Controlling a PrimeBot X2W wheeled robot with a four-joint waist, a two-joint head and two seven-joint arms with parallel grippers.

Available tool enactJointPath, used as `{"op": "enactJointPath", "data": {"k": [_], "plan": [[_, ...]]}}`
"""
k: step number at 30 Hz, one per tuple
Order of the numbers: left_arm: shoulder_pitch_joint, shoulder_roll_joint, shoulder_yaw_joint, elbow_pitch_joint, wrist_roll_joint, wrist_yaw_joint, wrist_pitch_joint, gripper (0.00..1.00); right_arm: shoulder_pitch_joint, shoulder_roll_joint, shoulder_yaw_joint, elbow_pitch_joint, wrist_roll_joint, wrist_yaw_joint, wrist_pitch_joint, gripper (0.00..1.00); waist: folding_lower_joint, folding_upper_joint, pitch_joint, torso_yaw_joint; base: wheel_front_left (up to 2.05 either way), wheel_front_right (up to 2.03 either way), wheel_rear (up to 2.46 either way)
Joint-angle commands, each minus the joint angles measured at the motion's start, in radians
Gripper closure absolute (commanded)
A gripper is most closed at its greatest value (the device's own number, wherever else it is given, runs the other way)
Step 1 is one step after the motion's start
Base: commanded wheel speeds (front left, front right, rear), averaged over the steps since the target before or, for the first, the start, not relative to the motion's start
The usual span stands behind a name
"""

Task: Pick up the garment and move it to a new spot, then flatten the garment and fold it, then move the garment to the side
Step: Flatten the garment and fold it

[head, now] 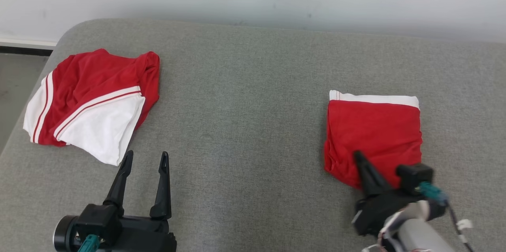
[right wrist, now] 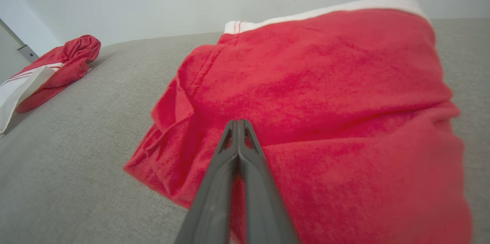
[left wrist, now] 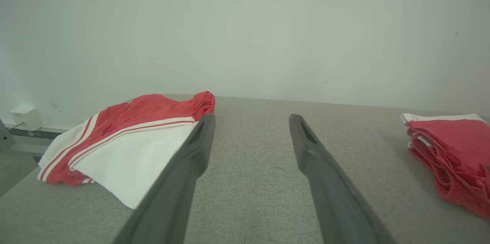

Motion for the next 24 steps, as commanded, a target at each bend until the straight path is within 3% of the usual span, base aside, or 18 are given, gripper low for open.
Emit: {"op": "enactJointPath", "data": {"k": [1,10,24], "plan": [[-0.011,0.0,0.0,0.001,-0.003,-0.003,-0.001,0.0,-0.011,0.024,0.019,0.009,-0.012,-0.002,0.0,1.0,0.0,0.0,0.001,0.005,0.0,0.0,0.0],[-0.007,0.0,-0.009,0.012,-0.006,0.005,-0.001,0.0,-0.056,0.116,0.114,0.027,-0.023,-0.002,0.0,1.0,0.0,0.0,-0.011,0.011,0.0,0.0,0.0],[0.031,0.0,0.033,0.004,0.02,-0.007,-0.001,0.0,0.053,-0.002,-0.023,-0.252,-0.048,-0.002,0.0,1.0,0.0,0.0,-0.065,-0.093,0.0,0.0,0.0]]}}
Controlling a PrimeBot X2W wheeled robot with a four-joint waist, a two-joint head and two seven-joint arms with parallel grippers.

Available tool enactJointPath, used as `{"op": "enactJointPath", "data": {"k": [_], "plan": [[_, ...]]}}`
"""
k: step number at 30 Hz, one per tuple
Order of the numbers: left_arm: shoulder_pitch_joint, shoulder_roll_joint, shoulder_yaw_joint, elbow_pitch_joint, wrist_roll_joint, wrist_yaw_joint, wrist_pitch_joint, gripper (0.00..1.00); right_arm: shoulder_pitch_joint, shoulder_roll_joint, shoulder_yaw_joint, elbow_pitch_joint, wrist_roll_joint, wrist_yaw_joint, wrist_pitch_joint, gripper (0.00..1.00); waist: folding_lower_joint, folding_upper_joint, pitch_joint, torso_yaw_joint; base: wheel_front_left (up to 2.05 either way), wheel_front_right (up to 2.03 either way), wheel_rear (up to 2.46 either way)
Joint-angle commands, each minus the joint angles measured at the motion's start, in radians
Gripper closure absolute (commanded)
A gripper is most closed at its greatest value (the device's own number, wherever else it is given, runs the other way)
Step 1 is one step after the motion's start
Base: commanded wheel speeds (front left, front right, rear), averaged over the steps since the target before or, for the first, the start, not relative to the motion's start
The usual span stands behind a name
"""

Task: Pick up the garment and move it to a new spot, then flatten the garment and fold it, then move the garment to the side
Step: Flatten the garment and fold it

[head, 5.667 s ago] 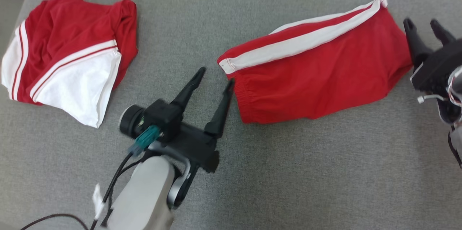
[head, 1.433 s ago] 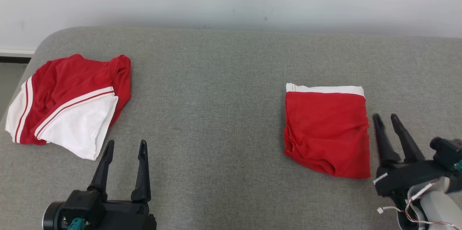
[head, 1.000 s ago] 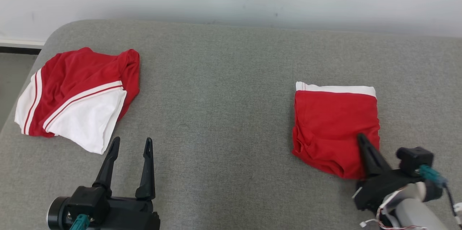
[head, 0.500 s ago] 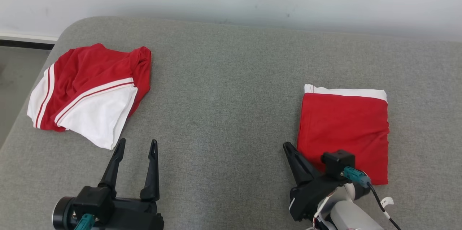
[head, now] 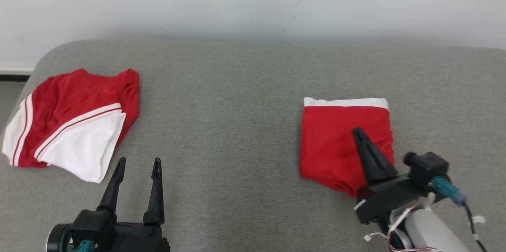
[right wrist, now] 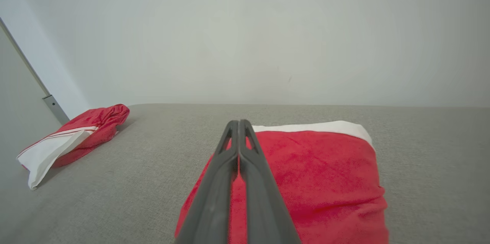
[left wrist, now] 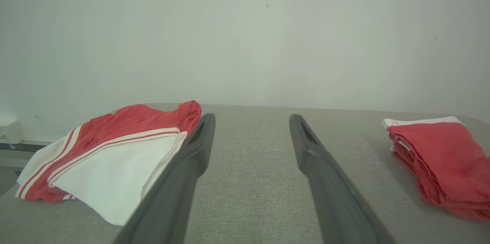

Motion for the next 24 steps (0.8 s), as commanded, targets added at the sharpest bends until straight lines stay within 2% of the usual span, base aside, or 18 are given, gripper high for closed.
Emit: {"op": "enactJointPath", "data": {"k": [1,6,10,11,12,13,14,24], "plan": [[0.011,0.0,0.003,-0.002,0.008,-0.001,-0.001,0.0,0.014,-0.006,-0.007,-0.009,-0.005,-0.002,0.0,1.0,0.0,0.0,-0.018,-0.026,0.0,0.0,0.0],[0.025,0.001,0.019,0.001,0.016,-0.006,-0.001,0.0,0.082,-0.034,-0.085,-0.082,-0.034,-0.002,0.0,1.0,0.0,0.0,-0.036,-0.063,0.0,0.0,0.0],[0.036,0.001,0.034,0.004,0.02,-0.013,-0.001,0.0,0.147,-0.031,-0.161,-0.129,-0.062,-0.003,0.0,1.0,0.0,0.0,-0.05,-0.08,0.0,0.0,0.0],[0.04,0.0,0.037,0.002,0.019,-0.013,-0.001,0.0,0.164,-0.025,-0.179,-0.142,-0.065,-0.002,0.0,0.81,0.0,0.0,-0.053,-0.084,0.0,0.0,0.0],[0.044,0.0,0.04,0.001,0.019,-0.014,-0.001,0.0,0.181,-0.021,-0.192,-0.155,-0.07,-0.002,0.0,0.4,0.0,0.0,-0.056,-0.088,0.0,0.0,0.0],[0.047,0.001,0.044,0.0,0.017,-0.014,-0.001,0.0,0.198,-0.017,-0.204,-0.166,-0.074,-0.002,0.0,0.07,0.0,0.0,-0.059,-0.091,0.0,0.0,0.0],[0.048,0.001,0.046,-0.001,0.017,-0.015,-0.001,0.0,0.215,-0.014,-0.214,-0.176,-0.078,-0.002,0.0,0.0,0.0,0.0,-0.061,-0.093,0.0,0.0,0.0],[0.096,0.001,0.068,-0.006,0.027,-0.017,-0.001,0.0,0.344,0.032,-0.269,-0.257,-0.106,-0.002,0.0,0.0,0.0,0.0,-0.089,-0.11,0.0,0.0,0.0]]}}
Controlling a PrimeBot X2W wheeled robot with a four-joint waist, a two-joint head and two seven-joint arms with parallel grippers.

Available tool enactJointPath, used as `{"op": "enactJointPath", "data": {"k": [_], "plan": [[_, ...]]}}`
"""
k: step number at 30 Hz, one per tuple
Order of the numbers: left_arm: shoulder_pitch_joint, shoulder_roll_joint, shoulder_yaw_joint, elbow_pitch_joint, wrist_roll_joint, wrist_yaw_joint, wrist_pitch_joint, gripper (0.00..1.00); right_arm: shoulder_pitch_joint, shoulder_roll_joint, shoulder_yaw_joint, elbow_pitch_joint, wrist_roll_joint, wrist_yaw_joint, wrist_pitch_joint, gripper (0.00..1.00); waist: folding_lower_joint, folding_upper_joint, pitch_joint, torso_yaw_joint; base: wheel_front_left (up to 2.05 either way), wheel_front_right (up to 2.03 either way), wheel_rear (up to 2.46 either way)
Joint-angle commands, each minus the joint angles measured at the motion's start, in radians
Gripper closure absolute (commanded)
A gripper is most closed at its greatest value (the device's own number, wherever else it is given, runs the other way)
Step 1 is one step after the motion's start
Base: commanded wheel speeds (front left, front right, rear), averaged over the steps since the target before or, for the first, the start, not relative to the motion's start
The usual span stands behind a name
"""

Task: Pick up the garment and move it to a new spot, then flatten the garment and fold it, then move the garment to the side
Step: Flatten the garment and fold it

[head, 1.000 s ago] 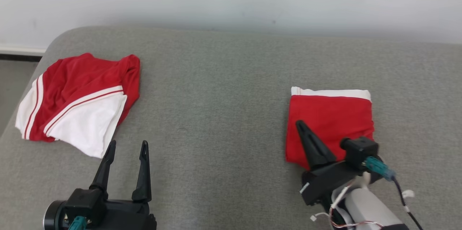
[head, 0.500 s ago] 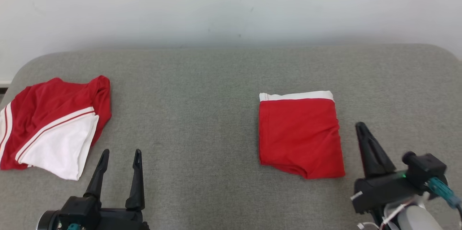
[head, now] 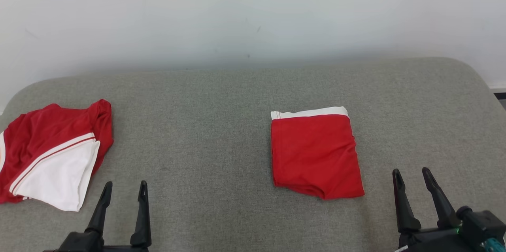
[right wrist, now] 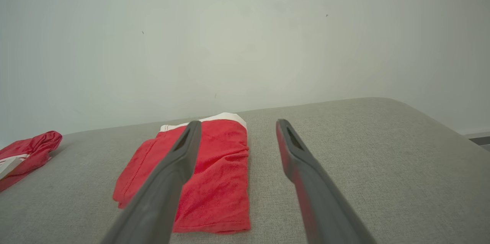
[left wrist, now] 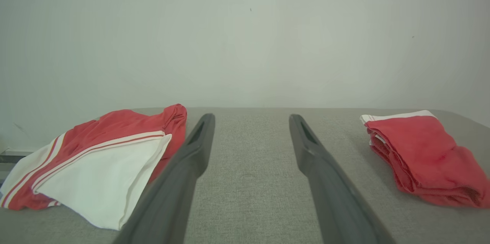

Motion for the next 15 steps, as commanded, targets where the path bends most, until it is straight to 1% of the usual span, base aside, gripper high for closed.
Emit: {"op": "enactJointPath", "data": {"k": [1,6,12,15], "plan": [[0.021,0.001,0.008,-0.004,0.01,-0.002,-0.001,0.0,0.024,0.009,-0.01,-0.011,-0.007,-0.002,0.0,0.0,0.0001,0.0,-0.006,-0.002,0.0,0.0,0.0],[0.054,0.001,0.007,-0.019,0.03,-0.005,-0.001,0.0,0.056,0.018,-0.024,-0.026,-0.024,-0.002,0.0,0.0,0.0001,0.0,-0.013,0.002,0.0,0.0,0.0],[0.089,0.005,0.011,-0.039,0.038,-0.017,-0.001,0.0,0.074,0.009,-0.041,-0.029,-0.037,-0.002,0.0,0.0,0.0001,0.0,-0.018,0.011,0.0,0.0,0.0],[0.095,0.005,0.013,-0.042,0.043,-0.015,-0.001,0.0,0.074,0.009,-0.042,-0.028,-0.04,-0.002,0.0,0.0,0.0001,0.0,-0.019,0.015,0.0,0.0,0.0]]}}
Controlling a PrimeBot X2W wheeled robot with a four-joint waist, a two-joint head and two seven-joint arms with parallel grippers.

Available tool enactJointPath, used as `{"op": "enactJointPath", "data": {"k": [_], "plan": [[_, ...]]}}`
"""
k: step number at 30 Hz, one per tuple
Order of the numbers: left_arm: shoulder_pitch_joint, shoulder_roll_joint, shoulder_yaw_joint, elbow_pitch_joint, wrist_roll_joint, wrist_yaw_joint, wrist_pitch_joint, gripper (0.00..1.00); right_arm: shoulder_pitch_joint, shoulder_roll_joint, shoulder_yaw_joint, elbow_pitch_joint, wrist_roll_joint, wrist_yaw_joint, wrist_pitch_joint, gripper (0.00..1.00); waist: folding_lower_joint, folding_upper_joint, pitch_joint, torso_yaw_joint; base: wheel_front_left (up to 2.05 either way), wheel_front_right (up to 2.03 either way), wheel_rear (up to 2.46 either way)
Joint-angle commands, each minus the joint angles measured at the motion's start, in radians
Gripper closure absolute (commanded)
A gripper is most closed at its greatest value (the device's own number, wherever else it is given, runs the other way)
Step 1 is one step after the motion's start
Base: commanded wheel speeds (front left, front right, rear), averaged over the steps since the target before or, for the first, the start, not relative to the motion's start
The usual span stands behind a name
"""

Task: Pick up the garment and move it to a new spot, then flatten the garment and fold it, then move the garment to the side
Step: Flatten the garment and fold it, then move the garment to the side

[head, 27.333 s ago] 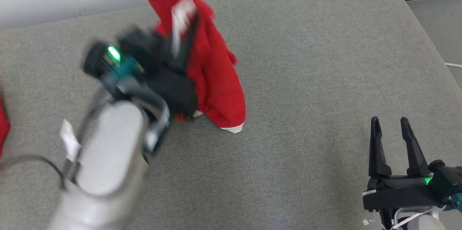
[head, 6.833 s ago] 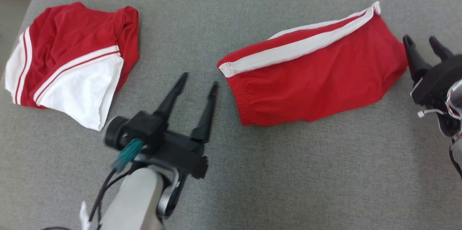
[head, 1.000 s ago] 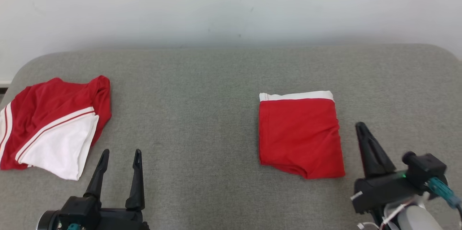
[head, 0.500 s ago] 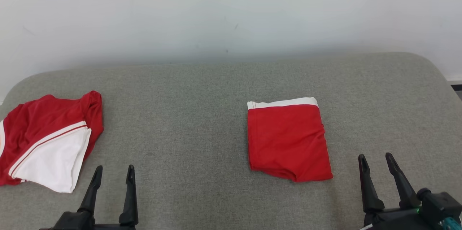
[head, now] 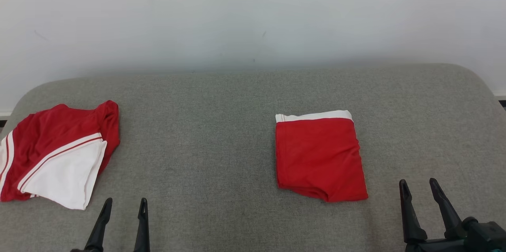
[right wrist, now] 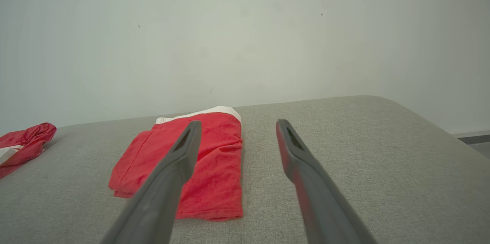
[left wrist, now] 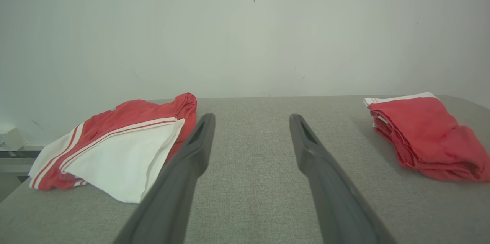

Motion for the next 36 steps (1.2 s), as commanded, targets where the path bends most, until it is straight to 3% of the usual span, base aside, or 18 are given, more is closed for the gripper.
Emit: {"op": "enactJointPath", "data": {"k": [1,26,36], "plan": [[0.01,0.003,0.003,-0.006,0.006,0.0,-0.001,0.0,0.01,-0.004,-0.001,-0.002,-0.008,-0.002,0.0,0.0,0.0001,0.0,-0.001,0.003,0.0,0.0,0.0],[0.01,0.002,-0.005,-0.018,0.016,-0.006,-0.001,0.0,0.003,0.003,0.0,0.039,0.007,-0.002,0.0,0.0,0.0001,0.0,0.0,0.015,0.0,0.0,0.0],[-0.029,0.0,-0.033,-0.014,0.009,0.006,-0.001,0.0,-0.124,-0.078,0.048,0.113,0.035,-0.002,0.024,0.0,0.0001,0.0,0.033,0.055,0.0,0.0,0.0]]}}
